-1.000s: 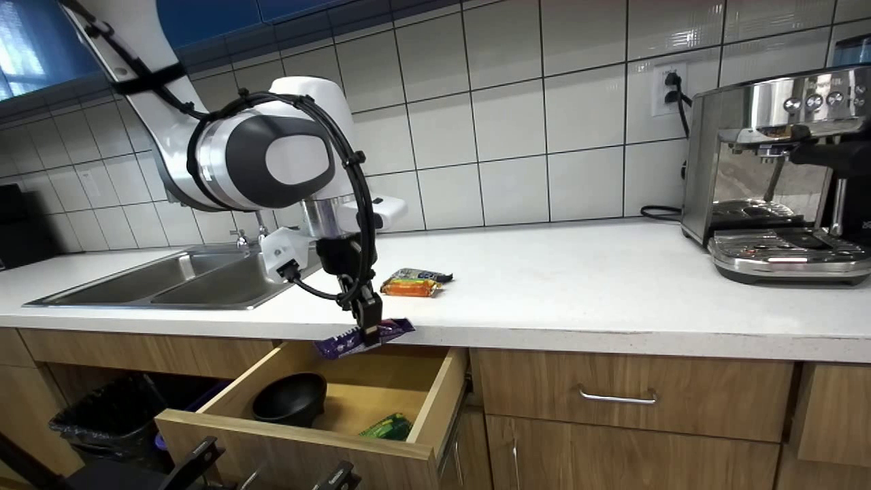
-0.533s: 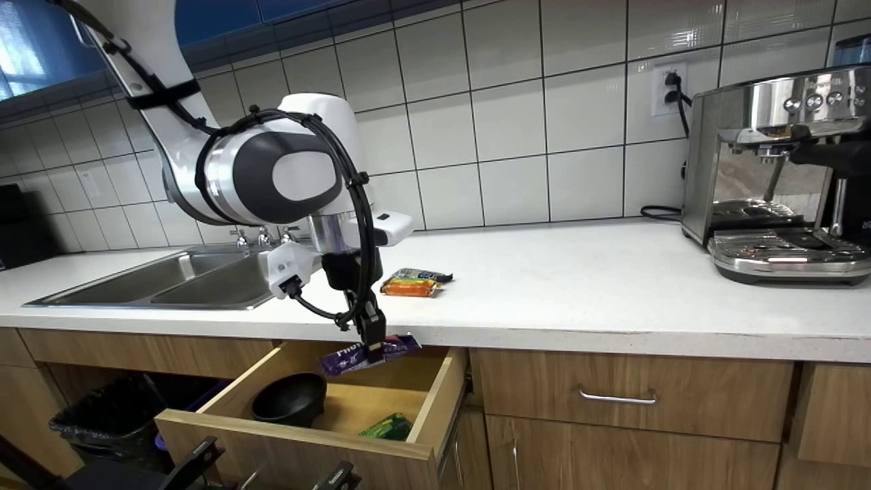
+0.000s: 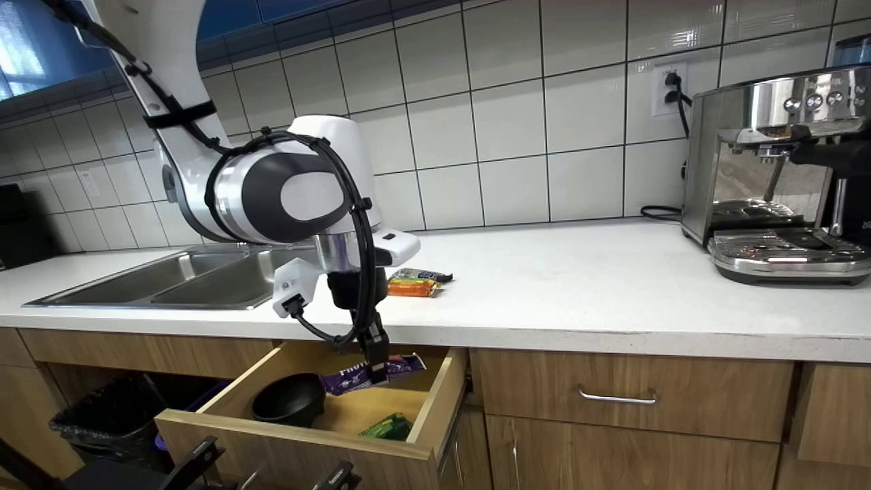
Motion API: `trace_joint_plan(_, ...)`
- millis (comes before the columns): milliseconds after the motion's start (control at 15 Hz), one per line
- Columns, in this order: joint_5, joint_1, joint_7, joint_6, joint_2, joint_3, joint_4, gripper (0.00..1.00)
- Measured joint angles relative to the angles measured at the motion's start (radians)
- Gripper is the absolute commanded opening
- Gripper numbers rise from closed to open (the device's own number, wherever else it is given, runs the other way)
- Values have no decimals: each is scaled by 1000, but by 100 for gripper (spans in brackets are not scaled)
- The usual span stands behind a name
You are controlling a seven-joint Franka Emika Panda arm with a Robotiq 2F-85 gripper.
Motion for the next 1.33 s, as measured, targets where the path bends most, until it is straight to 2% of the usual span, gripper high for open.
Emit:
trace_joint_plan(67,0,1,2,0,9,-2,3,4)
trace_joint_plan(133,0,3,4,0,17,-5,7,42)
trace_joint_plan(267,0,9,5,0,31,-11,13,50)
trace_joint_plan(600,1,20,5,0,36,-13,23,88)
trace_joint_plan(733,1,24,4,0,28,-12,23,99)
trace_joint_plan(1333,3,25,-5,-1,-84,10,17,100)
